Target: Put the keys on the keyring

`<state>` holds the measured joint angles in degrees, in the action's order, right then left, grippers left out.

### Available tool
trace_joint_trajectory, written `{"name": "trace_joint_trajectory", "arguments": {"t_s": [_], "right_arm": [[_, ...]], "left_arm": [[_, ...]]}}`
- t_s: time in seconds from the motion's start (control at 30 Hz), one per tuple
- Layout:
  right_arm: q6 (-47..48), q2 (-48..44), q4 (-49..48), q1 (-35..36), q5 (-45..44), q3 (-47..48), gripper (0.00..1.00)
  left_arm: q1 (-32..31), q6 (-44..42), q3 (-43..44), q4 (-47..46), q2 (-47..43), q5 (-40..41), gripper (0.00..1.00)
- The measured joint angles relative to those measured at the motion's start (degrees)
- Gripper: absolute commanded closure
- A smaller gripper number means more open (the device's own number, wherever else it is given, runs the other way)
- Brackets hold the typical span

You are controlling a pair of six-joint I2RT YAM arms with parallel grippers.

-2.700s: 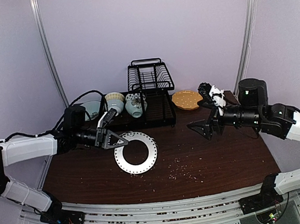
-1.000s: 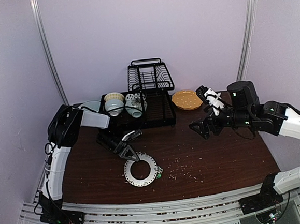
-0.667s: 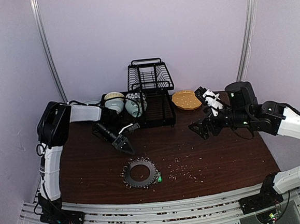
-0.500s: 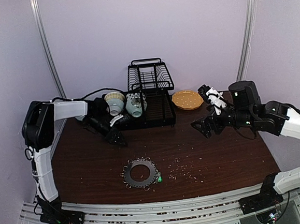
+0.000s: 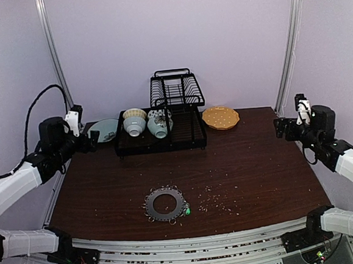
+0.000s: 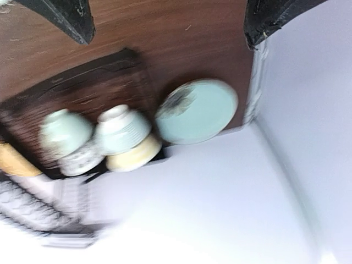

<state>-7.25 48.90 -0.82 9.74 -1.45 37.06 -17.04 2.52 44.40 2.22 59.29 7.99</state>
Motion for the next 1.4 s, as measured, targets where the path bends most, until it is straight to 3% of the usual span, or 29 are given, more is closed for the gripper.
{"name": "trace_joint_trajectory", "arguments": {"t_s": [0.13,0.33,0.5,0.67,0.87,1.07,1.4], "right_arm": [[-6.5,2.7,-13.8,-11.0,4.8,-9.1,0.00],[-9.2,5.7,-34.2,-15.6,3.2,-24.8,0.00],[-6.9,14.3,-53.4,-15.7,1.1,-32.9,0.00],[-6.0,27.7,-66.1,-15.8,2.0,-32.2,0.00],[-3.0,39.2,-78.6,-13.2,5.4,-29.8,0.00],[0.7,40.3,-77.1,-9.6,5.1,-25.0,0.00],[2.3,40.3,-76.9,-9.4,4.2,-24.9,0.00]], "left_arm": [[1.3,3.3,-13.4,-12.5,1.8,11.8,0.02],[1.3,2.3,-28.7,-38.0,5.9,22.0,0.02],[1.4,-1.0,-35.9,-59.8,14.1,24.6,0.02],[3.9,-4.6,-38.2,-76.3,26.3,23.4,0.02],[7.3,-5.3,-37.0,-84.2,30.8,17.7,0.02],[7.6,-5.5,-35.8,-84.1,31.1,13.9,0.02],[8.2,-5.5,-34.9,-84.0,31.1,11.9,0.02]]}}
